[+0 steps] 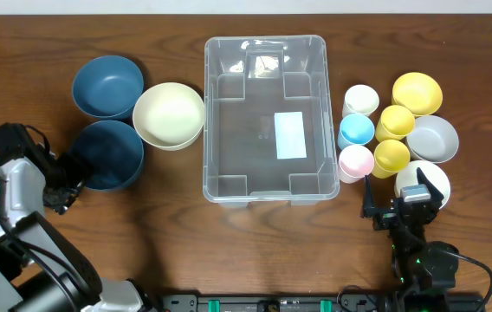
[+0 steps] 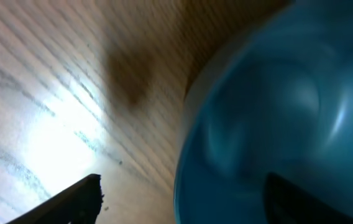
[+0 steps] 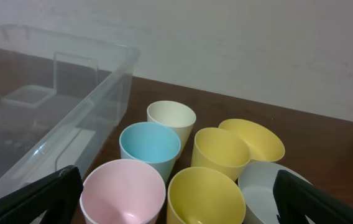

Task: Pack container
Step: 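Move the left gripper down to the rim of the front teal bowl, then close the left gripper on the teal bowl rim and lift, then carry the teal bowl over the clear container and release it, then move the left gripper back and grasp the cream bowl rim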

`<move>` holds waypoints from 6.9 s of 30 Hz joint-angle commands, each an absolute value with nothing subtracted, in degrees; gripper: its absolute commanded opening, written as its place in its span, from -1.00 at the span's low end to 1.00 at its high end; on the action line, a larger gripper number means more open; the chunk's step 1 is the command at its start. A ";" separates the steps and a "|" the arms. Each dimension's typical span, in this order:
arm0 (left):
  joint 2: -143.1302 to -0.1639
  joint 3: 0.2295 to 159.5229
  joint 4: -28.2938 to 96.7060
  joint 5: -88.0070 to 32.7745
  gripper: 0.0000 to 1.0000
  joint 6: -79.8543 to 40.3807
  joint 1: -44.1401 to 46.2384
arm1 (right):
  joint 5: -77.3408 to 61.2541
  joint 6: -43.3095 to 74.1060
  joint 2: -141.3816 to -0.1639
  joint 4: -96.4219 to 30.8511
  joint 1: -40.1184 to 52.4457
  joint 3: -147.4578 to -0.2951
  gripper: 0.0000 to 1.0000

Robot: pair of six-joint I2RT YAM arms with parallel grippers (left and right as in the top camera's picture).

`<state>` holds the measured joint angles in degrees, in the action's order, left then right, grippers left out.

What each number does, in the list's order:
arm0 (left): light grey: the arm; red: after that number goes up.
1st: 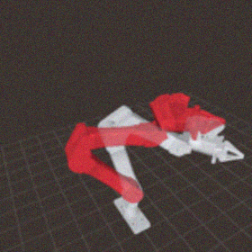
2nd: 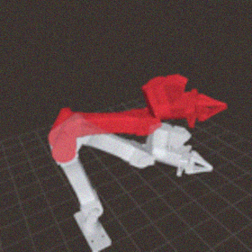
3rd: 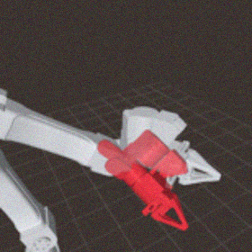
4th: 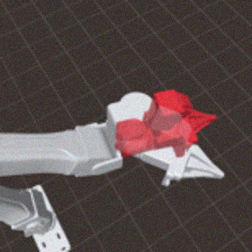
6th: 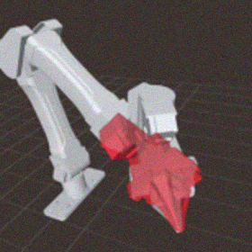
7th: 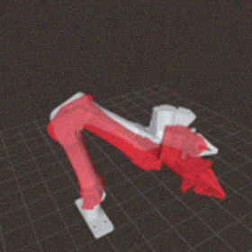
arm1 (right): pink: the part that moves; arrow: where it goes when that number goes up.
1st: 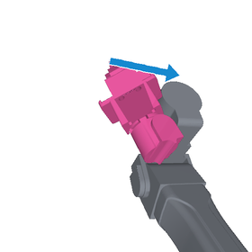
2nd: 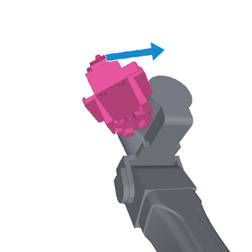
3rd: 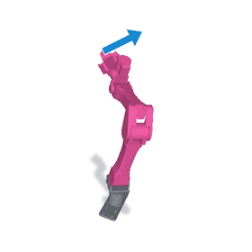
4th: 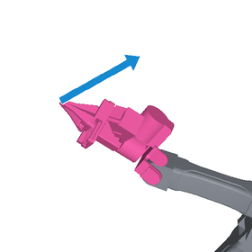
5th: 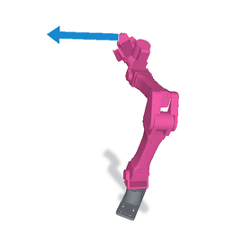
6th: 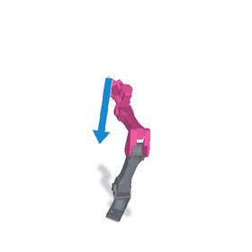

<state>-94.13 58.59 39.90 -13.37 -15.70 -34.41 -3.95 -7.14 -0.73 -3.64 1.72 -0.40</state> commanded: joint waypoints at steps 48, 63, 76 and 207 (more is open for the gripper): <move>-96.25 55.68 32.21 -13.52 -0.24 -15.09 -34.63 | -4.34 -7.55 -0.67 -3.86 1.41 -0.32 0.98; -94.85 54.46 31.20 -13.52 -0.76 -15.27 -34.76 | -4.34 -7.55 -0.67 -3.86 1.41 -0.32 0.99; -81.76 55.13 34.33 -13.50 -0.88 -15.25 -34.76 | -4.34 -7.55 -0.67 -3.86 1.41 -0.32 0.99; -84.25 79.59 52.05 -8.58 0.76 -23.97 -7.16 | -4.34 -7.55 -0.67 -3.86 1.41 -0.32 0.99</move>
